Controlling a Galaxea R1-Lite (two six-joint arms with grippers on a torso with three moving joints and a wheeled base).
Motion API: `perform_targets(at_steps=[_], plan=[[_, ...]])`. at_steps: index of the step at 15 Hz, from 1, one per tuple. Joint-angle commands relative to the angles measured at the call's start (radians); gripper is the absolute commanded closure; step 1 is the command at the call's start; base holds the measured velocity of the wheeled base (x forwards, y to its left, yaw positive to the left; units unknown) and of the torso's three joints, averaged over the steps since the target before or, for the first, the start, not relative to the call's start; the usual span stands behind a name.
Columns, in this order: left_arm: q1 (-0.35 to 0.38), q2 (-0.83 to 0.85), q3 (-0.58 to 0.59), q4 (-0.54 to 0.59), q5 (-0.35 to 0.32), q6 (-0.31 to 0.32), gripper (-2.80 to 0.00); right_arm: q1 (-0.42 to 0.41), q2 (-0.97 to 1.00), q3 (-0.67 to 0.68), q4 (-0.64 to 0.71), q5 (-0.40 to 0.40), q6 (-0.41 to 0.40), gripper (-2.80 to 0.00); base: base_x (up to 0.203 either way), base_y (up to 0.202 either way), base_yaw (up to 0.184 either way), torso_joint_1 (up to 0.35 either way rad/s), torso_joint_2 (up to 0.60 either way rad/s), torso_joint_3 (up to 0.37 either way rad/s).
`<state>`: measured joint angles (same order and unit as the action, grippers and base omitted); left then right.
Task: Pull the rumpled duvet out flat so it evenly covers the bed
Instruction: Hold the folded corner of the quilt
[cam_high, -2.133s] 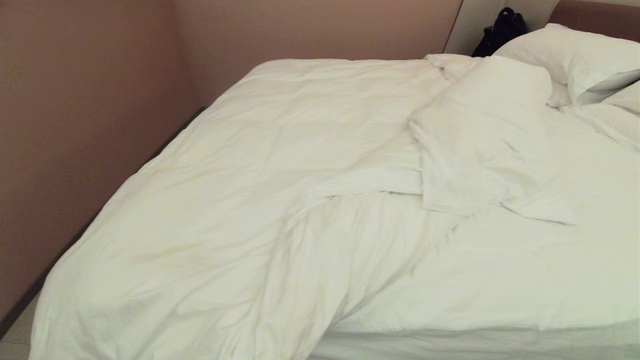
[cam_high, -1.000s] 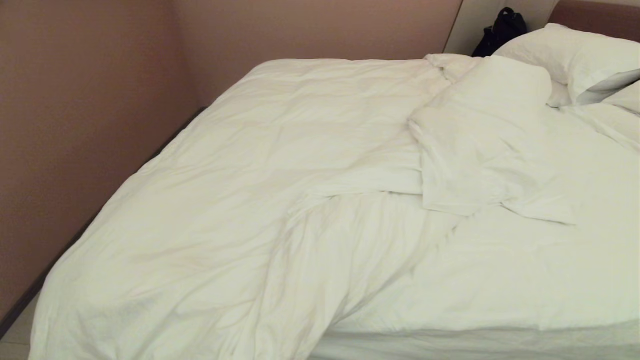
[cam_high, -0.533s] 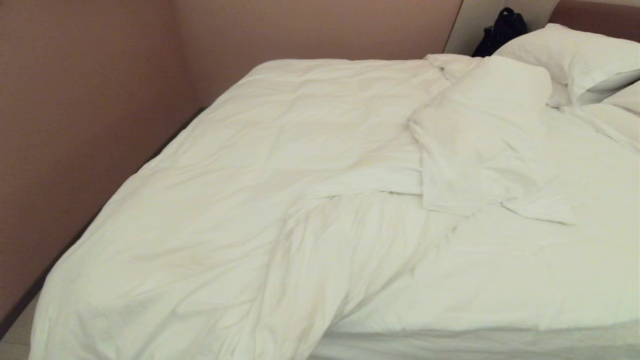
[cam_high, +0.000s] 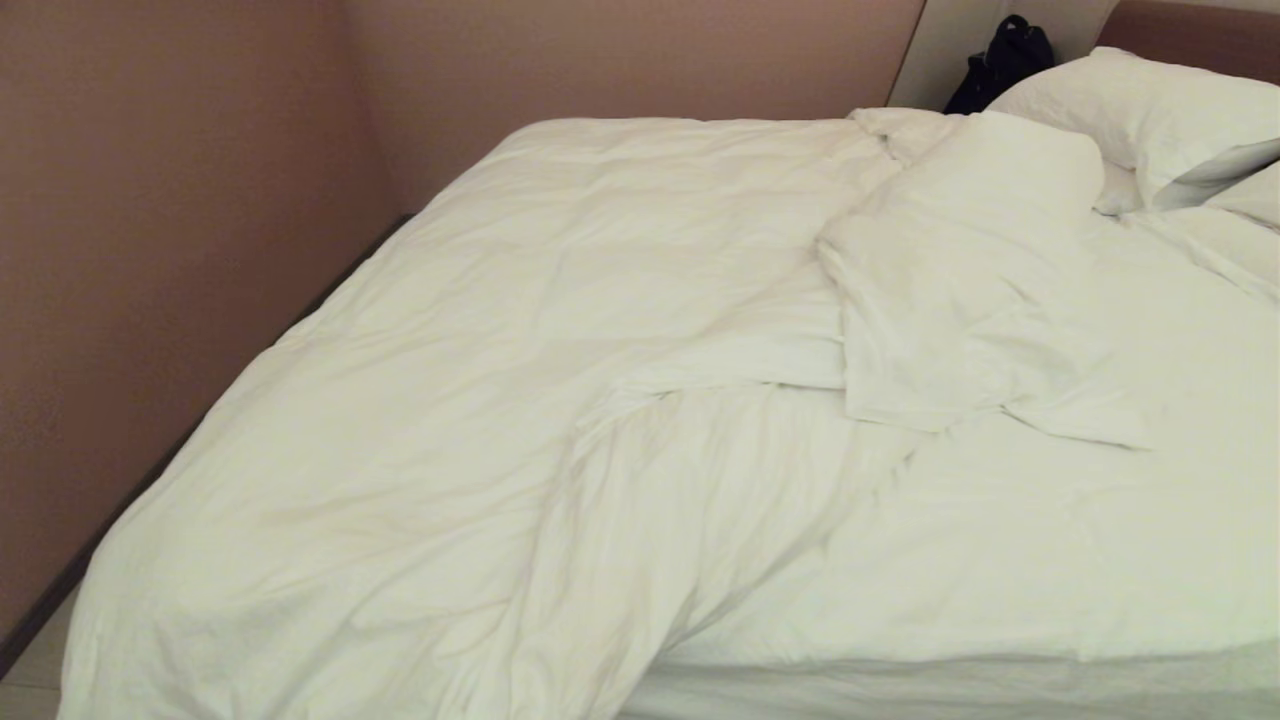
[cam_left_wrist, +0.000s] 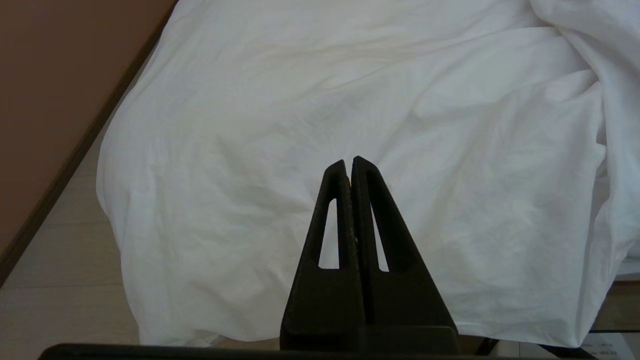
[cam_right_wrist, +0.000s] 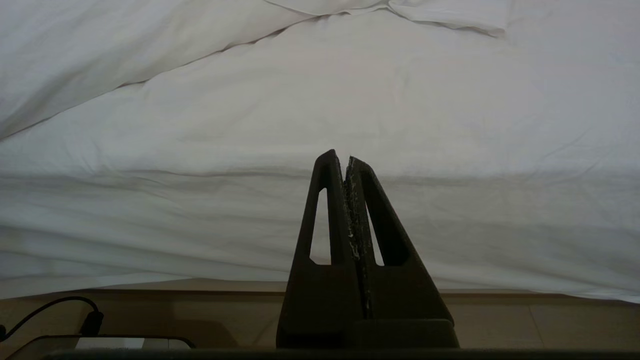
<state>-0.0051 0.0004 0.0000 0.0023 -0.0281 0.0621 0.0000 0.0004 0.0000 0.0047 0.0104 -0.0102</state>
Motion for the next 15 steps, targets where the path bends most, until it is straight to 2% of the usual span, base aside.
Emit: perform_targets(at_steps=[1, 7, 15], plan=[[0.001, 0.0, 0.0, -0.001, -0.001, -0.001, 0.0, 0.0, 0.0, 0.0, 0.0, 0.0, -0.001, 0.0, 0.0, 0.0, 0.0, 0.0, 0.0, 0.0], [0.001, 0.0, 0.0, -0.001, 0.002, -0.027, 0.0, 0.0, 0.0, 0.0, 0.0, 0.0, -0.001, 0.0, -0.141, 0.0, 0.002, 0.002, 0.0, 0.005], [0.001, 0.0, 0.0, 0.002, 0.004, -0.018, 0.0, 0.0, 0.0, 0.0, 0.0, 0.0, -0.001, 0.0, 0.0, 0.0, 0.0, 0.0, 0.0, 0.0]])
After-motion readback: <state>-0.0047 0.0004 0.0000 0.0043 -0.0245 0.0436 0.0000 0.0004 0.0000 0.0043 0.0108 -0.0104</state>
